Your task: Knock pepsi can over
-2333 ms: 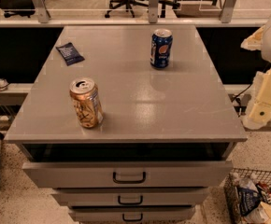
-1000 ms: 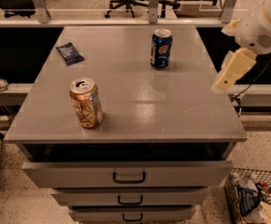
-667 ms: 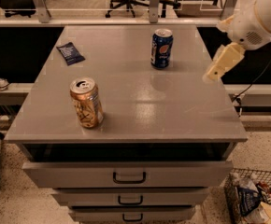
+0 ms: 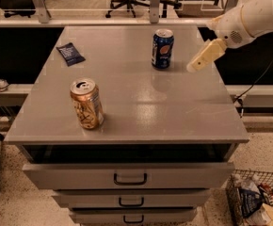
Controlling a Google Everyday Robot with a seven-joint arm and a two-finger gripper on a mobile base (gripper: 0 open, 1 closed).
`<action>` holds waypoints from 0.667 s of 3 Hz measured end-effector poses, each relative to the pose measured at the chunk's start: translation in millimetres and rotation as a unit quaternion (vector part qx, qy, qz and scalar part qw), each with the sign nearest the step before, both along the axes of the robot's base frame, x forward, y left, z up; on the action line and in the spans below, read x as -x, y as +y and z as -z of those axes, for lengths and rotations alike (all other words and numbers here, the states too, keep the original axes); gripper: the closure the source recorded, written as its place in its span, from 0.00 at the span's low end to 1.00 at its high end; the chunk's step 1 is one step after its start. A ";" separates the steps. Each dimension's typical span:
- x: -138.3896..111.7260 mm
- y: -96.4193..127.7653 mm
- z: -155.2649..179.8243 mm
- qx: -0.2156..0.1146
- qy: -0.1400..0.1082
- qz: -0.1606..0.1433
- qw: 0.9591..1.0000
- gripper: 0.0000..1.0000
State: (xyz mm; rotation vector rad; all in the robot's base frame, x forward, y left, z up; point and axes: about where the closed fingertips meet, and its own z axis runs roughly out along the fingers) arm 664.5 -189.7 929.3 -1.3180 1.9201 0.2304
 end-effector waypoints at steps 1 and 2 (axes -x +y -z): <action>-20.4 25.5 5.9 -0.061 -0.001 -0.009 0.998 0.00; -30.2 48.9 20.5 -0.112 0.000 -0.023 0.993 0.00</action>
Offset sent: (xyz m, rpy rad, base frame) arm 0.0397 0.0721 -0.0352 0.3514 -0.0005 0.0736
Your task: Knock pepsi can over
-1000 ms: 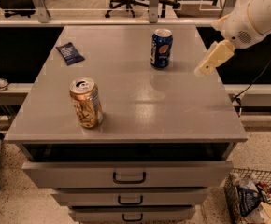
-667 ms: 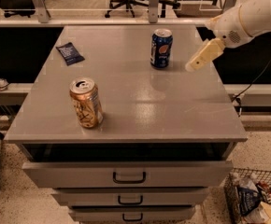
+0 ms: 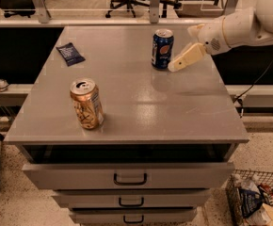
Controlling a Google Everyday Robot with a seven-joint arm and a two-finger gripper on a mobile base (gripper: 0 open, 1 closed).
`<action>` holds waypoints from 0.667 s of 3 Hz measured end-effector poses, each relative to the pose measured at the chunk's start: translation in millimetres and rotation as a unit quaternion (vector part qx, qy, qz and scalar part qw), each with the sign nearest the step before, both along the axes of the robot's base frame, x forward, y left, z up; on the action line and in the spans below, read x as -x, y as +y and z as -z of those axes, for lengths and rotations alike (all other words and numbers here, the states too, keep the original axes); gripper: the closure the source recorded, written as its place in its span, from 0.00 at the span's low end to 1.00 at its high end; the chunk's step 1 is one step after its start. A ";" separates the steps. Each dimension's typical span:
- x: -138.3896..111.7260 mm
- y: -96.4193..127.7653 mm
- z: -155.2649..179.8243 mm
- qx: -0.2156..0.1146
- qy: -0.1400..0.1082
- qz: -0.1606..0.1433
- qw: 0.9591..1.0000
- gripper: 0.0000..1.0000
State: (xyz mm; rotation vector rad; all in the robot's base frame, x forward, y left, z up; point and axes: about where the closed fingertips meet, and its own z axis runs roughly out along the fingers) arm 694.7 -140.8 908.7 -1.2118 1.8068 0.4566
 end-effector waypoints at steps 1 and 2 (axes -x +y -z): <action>-4.1 19.0 8.5 -0.055 -0.006 -0.012 0.998 0.00; -1.8 39.4 8.9 -0.106 -0.007 -0.024 0.994 0.00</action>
Offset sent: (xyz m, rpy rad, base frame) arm -0.0023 0.0572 -0.0055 0.3430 -0.0248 0.0718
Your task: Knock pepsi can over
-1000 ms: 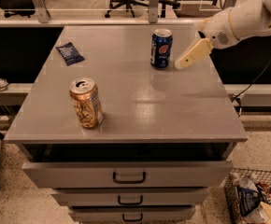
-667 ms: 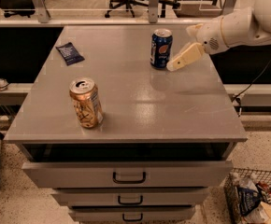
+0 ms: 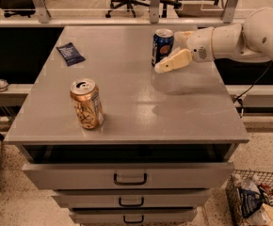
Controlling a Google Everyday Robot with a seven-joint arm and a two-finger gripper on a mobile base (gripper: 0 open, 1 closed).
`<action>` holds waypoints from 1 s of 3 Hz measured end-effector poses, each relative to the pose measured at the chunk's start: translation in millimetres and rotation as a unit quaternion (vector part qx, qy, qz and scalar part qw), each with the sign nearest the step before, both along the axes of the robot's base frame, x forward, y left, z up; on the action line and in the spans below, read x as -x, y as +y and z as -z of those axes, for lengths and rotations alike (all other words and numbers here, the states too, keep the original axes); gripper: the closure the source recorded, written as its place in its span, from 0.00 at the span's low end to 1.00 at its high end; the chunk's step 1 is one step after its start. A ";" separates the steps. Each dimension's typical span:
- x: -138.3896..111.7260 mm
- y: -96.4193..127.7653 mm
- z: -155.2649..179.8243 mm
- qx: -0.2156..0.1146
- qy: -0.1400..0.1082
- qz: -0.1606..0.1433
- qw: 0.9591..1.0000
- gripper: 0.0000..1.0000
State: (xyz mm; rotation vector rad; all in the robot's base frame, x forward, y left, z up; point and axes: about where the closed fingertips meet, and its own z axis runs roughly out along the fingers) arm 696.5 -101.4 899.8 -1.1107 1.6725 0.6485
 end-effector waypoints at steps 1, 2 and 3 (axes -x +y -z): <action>21.4 45.1 -16.4 -0.046 -0.002 -0.043 0.998 0.00; 46.4 83.8 -28.5 -0.068 0.008 -0.079 0.994 0.00; 74.0 117.7 -39.7 -0.086 0.022 -0.116 0.989 0.00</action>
Offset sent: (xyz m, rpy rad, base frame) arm -0.0754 0.1216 0.0443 0.1889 0.0398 0.2345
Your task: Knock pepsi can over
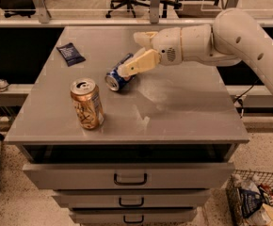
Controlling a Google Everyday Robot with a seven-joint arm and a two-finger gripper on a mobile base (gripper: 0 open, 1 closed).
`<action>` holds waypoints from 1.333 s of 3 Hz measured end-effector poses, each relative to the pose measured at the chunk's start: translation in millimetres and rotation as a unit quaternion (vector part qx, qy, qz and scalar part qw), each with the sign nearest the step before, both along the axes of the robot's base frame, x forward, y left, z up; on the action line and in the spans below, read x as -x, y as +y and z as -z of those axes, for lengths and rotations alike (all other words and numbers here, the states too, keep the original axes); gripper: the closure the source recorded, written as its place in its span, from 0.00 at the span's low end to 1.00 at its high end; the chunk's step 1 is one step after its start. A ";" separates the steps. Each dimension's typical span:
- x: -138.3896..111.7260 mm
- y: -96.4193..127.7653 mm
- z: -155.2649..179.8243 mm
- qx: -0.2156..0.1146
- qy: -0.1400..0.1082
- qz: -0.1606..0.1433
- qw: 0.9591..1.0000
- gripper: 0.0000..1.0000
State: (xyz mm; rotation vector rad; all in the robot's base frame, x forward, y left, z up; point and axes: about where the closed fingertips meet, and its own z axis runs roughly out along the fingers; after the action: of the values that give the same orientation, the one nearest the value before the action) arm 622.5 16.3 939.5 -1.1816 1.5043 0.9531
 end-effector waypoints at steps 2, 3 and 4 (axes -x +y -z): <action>2.4 -6.9 -6.6 0.008 -0.009 0.000 1.000 0.00; -17.1 -51.2 -12.4 0.036 -0.037 0.025 0.998 0.00; -40.4 -109.7 -26.3 0.073 -0.077 0.065 0.992 0.00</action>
Offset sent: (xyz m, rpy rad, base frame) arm 0.0128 -0.0436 0.0111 -0.0614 -0.0638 -0.0469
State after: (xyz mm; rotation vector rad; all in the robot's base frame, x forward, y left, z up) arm 662.9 -93.4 965.8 -1.2162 1.5247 0.6591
